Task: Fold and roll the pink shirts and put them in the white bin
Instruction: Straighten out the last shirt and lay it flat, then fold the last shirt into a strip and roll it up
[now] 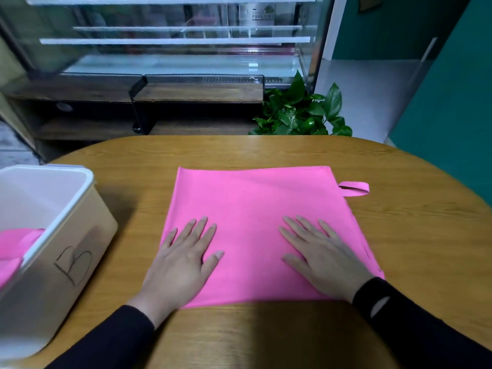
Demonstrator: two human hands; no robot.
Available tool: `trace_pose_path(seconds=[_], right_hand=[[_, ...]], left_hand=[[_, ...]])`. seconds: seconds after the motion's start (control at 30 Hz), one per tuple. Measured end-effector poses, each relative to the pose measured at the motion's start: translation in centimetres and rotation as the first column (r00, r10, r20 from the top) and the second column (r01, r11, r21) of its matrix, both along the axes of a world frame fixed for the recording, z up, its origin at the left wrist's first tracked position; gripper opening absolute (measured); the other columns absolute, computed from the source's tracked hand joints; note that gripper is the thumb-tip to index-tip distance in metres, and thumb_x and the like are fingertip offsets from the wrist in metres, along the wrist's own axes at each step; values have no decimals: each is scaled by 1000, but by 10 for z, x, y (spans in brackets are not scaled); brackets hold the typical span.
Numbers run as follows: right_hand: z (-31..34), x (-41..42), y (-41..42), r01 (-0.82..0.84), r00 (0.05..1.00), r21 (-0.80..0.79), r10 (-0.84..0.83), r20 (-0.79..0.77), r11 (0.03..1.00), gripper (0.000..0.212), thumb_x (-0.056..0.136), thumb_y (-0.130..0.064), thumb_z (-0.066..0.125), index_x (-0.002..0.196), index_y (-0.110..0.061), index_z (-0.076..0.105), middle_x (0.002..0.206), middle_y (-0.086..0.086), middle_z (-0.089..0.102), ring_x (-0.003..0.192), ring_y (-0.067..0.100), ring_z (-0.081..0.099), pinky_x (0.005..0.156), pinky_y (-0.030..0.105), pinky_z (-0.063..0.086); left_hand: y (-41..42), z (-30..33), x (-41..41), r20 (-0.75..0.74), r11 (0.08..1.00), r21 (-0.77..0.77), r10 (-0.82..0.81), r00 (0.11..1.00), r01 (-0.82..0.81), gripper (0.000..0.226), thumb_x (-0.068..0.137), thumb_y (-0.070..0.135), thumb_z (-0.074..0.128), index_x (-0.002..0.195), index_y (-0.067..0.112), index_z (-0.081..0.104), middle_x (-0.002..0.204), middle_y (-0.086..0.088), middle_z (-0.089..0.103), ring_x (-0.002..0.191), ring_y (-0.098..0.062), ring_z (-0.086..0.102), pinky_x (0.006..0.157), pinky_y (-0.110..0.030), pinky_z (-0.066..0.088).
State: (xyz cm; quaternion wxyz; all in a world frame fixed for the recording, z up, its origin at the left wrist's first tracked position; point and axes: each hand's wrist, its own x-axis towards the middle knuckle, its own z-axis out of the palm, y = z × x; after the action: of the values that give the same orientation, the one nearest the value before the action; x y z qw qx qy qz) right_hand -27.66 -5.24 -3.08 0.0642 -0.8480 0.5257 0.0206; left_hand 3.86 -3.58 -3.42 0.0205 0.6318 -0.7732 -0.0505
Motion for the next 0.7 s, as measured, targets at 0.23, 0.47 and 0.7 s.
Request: trace_pose_path(seconds=[0.23, 0.47, 0.7], right_hand=[[11, -51, 24, 56, 998, 45, -56, -12, 997, 68, 96, -73, -3, 158, -44, -6, 163, -23, -18, 149, -3, -21, 127, 39, -2], [20, -86, 64, 29, 999, 103, -26, -32, 994, 70, 91, -81, 16, 152, -55, -4, 157, -34, -23, 144, -9, -27, 122, 26, -15], [13, -106, 73, 198, 945, 52, -205, 257, 979, 58, 93, -37, 65, 139, -57, 35, 147, -38, 30, 140, -2, 30, 120, 31, 27]], left_hand=[[13, 3, 36, -57, 996, 9, 94, 994, -93, 83, 87, 76, 0, 159, 37, 13, 166, 16, 1, 152, -5, -9, 124, -44, 1], [62, 0, 61, -126, 965, -23, -264, 956, 263, 72, 91, 78, 39, 151, 40, 36, 163, 22, 17, 151, 2, 8, 121, -38, 7], [72, 4, 62, -340, 999, -49, -6, 940, -11, 65, 86, 30, 66, 144, 42, 40, 144, 28, 40, 131, 7, 30, 115, -25, 25]])
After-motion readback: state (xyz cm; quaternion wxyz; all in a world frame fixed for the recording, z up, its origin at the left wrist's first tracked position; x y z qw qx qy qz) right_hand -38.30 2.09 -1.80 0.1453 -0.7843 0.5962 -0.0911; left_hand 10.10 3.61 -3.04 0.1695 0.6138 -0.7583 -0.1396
